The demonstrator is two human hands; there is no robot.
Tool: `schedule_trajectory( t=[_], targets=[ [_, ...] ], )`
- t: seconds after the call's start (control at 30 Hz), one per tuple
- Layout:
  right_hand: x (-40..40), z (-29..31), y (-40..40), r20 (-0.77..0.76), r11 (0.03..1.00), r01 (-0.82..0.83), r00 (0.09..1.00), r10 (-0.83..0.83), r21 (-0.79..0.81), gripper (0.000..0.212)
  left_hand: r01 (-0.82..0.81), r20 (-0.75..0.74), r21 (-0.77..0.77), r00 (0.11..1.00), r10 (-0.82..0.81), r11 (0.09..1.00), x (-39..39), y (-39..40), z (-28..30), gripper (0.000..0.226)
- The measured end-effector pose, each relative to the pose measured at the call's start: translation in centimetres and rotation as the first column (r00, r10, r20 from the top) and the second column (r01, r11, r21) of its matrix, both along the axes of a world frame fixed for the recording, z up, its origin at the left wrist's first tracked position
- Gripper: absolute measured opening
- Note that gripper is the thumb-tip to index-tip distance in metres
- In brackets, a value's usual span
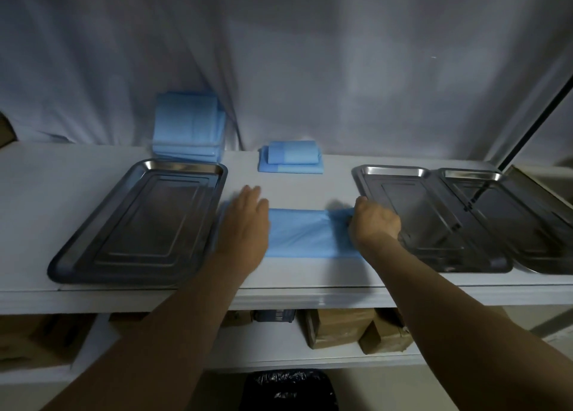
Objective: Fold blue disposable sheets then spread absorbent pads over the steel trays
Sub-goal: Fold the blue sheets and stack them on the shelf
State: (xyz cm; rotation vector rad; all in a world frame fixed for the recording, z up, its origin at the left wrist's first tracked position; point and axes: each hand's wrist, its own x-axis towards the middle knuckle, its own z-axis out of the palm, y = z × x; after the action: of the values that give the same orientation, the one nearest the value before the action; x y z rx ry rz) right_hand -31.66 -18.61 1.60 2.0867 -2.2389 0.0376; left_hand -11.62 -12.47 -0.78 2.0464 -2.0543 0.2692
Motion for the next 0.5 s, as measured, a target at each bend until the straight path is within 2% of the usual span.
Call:
schedule_trajectory(
  t=[0.07, 0.1, 0.13, 0.17, 0.2, 0.23, 0.27, 0.33, 0.5],
  targets=[
    [1.3, 0.3, 0.4, -0.069, 0.991, -0.048, 0.997, 0.04, -0.123, 0.036, 0.101, -0.005, 0.184, 0.995, -0.102, 0.978, -0.8, 0.0, -1.1, 0.049],
    [2.4, 0.3, 0.7, -0.062, 0.976, -0.127, 0.991, 0.117, -0.178, 0.037, 0.121, 0.007, 0.252, 0.992, -0.126, 0.96, -1.1, 0.1, -1.4, 0.05],
    [3.6, -0.3, 1.2, -0.005, 0.941, -0.249, 0.967, 0.255, -0.23, 0.038, 0.119, 0.007, 0.297, 0.992, -0.127, 0.948, -1.1, 0.1, -1.9, 0.051],
    [5.0, -1.1, 1.8, 0.082, 0.883, -0.388, 0.903, 0.421, -0.263, 0.041, 0.11, -0.002, 0.303, 0.993, -0.115, 0.947, -1.1, 0.1, -2.1, 0.052],
    [6.2, -2.0, 2.6, 0.206, 0.826, -0.502, 0.807, 0.554, -0.256, 0.045, 0.105, -0.017, 0.311, 0.994, -0.105, 0.945, -0.9, 0.2, -2.1, 0.054],
    [7.3, -2.5, 3.6, 0.325, 0.795, -0.58, 0.729, 0.603, -0.176, 0.047, 0.113, -0.032, 0.326, 0.994, -0.108, 0.939, -0.7, 0.3, -1.9, 0.057],
    [7.9, -3.1, 4.3, 0.404, 0.785, -0.617, 0.705, 0.583, -0.055, 0.049, 0.11, -0.031, 0.348, 0.994, -0.106, 0.931, -0.4, 0.3, -1.8, 0.058],
    [7.9, -3.9, 4.5, 0.392, 0.785, -0.606, 0.757, 0.523, 0.124, 0.053, 0.1, -0.008, 0.371, 0.995, -0.104, 0.923, 0.2, 0.3, -2.1, 0.059],
    [4.9, -3.8, 3.4, 0.187, 0.817, -0.529, 0.848, 0.497, 0.229, 0.058, 0.047, -0.056, 0.33, 0.998, -0.03, 0.943, 1.2, -0.2, -2.6, 0.059]
  ],
)
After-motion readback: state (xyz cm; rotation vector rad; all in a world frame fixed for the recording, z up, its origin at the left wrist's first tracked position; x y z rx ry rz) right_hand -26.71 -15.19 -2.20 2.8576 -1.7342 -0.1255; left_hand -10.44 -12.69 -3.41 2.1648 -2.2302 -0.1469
